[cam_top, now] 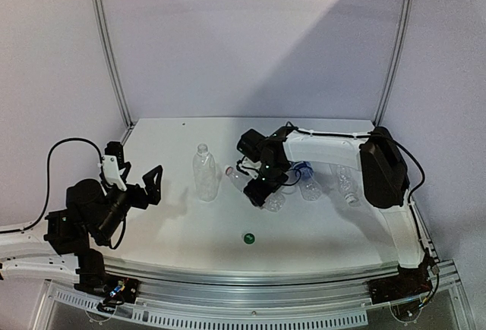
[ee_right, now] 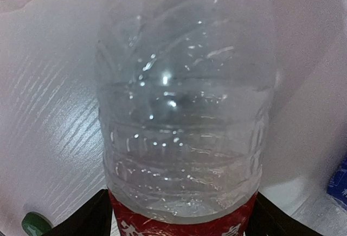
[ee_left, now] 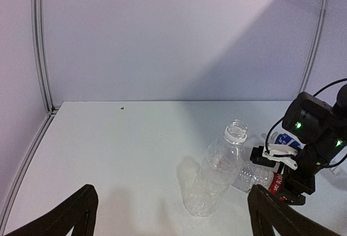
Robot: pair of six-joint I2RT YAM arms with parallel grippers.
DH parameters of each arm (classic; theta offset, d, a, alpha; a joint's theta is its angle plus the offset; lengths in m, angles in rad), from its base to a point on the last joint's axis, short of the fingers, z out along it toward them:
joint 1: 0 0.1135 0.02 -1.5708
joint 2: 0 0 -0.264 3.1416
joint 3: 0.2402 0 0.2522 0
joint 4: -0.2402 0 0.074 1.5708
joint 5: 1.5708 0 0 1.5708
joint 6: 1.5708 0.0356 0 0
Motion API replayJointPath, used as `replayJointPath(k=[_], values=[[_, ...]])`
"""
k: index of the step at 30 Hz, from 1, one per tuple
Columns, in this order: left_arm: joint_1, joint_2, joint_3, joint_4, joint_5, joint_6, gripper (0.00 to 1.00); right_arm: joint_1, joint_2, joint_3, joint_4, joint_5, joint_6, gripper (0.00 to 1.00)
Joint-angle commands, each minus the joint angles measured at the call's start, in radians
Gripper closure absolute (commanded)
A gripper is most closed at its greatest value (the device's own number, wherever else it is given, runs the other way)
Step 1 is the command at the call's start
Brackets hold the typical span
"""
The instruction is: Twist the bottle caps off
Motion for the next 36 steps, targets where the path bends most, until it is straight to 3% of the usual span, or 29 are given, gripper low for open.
replayJointPath(k=[1, 12, 25, 36], values=[[-0.011, -0.008, 0.003, -0.012, 0.003, -0.006, 0.02, -0.002, 0.019, 0.006, -0.027, -0.027, -0.003, 0.19], [-0.011, -0.004, 0.004, -0.01, 0.008, -0.005, 0.02, -0.011, -0.037, -0.084, 0.013, -0.042, 0.051, 0.46], [-0.011, -0.015, 0.008, -0.008, 0.039, -0.008, 0.02, -0.01, -0.462, -0.353, 0.121, 0.043, 0.124, 0.55], [-0.011, 0.002, -0.011, 0.082, 0.138, 0.06, 0.02, -0.011, -0.847, -0.7, 0.344, 0.043, 0.176, 0.6]])
